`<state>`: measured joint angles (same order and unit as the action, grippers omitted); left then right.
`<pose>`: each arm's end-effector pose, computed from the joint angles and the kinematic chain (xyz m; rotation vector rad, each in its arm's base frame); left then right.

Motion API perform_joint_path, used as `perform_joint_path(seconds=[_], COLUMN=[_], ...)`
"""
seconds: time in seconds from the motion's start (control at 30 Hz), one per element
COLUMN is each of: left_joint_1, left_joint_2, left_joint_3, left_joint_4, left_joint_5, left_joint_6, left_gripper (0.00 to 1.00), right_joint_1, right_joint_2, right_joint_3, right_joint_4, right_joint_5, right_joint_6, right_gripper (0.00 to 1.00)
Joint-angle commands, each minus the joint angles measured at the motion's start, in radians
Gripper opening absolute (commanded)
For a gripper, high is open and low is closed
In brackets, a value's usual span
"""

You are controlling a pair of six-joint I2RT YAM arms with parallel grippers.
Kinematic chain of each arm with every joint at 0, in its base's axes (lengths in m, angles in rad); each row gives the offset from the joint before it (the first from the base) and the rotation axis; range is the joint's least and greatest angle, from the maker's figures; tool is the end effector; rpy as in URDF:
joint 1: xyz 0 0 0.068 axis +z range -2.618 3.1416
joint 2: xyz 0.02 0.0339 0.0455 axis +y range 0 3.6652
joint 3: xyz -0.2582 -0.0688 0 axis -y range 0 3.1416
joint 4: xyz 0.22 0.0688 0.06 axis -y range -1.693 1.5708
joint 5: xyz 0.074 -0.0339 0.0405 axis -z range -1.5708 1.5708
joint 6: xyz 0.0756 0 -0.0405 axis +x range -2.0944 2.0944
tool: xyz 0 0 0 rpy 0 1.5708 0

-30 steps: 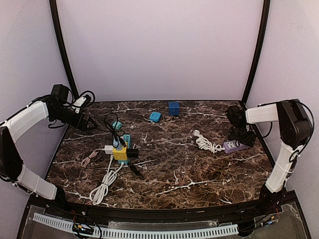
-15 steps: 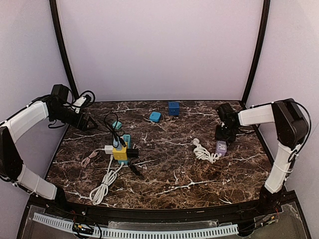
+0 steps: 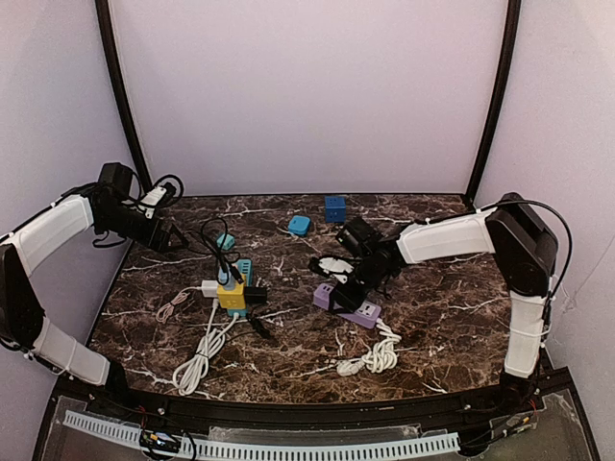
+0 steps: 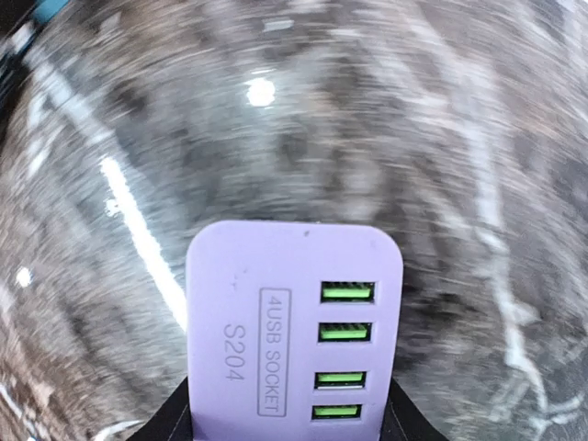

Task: Insert the plug
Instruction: Adjust the socket at the center of the board.

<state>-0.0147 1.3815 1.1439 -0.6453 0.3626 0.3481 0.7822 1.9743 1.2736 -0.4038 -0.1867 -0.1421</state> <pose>0.2908 -0.0311 0.2618 0.5862 2.3250 -0.2903 0.2702 0.2883 0.1225 -1.2682 2.4102 0.4454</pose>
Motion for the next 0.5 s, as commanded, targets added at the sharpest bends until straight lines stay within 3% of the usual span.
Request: perform_joint_path(seconds=[0.0, 0.3, 0.47], left_joint_1=[0.007, 0.008, 0.007], left_joint_2=[-0.016, -0.026, -0.027], left_joint_3=[0.010, -0.003, -0.016], left_joint_4=[-0.042, -0.035, -0.013], left_joint_5=[0.020, 0.016, -0.010], left_joint_6=[0.009, 0.010, -0.008], left_gripper=[0.84, 0.84, 0.85], right_joint_1=[0.040, 0.081, 0.084], right_joint_2=[-0.035, -0.023, 0.064], right_joint_3=[-0.043, -0.004, 0.091], right_joint_4=[-0.147, -0.313, -0.333], right_joint_5=[-0.104, -0.093, -0.006], right_joint_6=[-0.271, -0.754, -0.836], right_gripper=[0.39, 0.45, 0.47])
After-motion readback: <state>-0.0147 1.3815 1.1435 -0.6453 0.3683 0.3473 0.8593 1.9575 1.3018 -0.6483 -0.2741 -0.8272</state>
